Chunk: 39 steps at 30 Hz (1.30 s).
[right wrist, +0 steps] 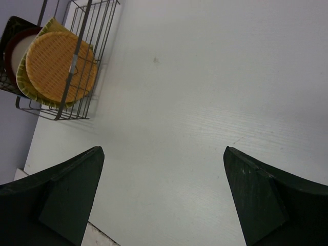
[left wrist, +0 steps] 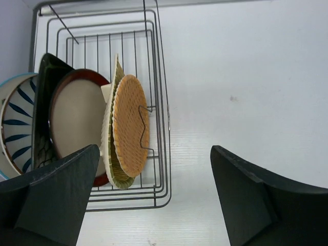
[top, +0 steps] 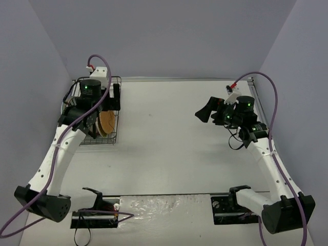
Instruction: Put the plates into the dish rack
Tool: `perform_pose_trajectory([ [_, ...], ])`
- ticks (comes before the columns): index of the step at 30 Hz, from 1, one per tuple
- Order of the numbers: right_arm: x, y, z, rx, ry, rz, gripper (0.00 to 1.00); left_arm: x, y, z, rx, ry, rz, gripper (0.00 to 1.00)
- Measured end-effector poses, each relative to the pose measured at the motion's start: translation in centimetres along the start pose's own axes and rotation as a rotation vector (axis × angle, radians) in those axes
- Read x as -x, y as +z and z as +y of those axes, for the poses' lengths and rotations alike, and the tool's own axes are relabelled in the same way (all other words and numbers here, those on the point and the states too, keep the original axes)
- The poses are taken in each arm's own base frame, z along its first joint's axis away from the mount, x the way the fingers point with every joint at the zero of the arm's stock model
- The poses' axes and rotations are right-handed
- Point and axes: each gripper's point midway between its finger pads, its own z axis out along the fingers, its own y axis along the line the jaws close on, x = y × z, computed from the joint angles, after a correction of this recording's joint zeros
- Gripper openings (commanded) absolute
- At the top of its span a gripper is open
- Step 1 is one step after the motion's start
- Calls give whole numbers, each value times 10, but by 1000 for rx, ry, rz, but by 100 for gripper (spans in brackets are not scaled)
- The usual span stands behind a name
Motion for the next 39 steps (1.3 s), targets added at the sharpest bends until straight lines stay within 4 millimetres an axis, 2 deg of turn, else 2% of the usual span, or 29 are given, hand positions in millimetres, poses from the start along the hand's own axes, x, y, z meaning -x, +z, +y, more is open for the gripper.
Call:
perform_pose_trajectory([
  [4, 35, -24, 9, -47, -86, -106, 100, 21, -45, 7, -19, -26, -96, 97],
  [9, 70, -64, 16, -131, -180, -246, 100, 25, -104, 27, 4, -44, -185, 97],
  [12, 82, -95, 16, -200, -224, -332, 100, 18, -135, 40, 21, -55, -218, 97],
  [18, 98, -147, 24, -265, -266, -478, 100, -14, -176, 59, 54, -78, -266, 97],
  [22, 100, -157, 20, -306, -290, -493, 100, -39, -183, 67, 78, -83, -242, 97],
  [28, 89, -166, 13, -374, -333, -471, 100, -72, -193, 79, 121, -78, -172, 97],
  [34, 86, -180, 15, -391, -357, -496, 100, -92, -209, 90, 156, -99, -162, 97],
  [39, 85, -180, 16, -393, -366, -494, 100, -105, -217, 95, 173, -108, -142, 97],
])
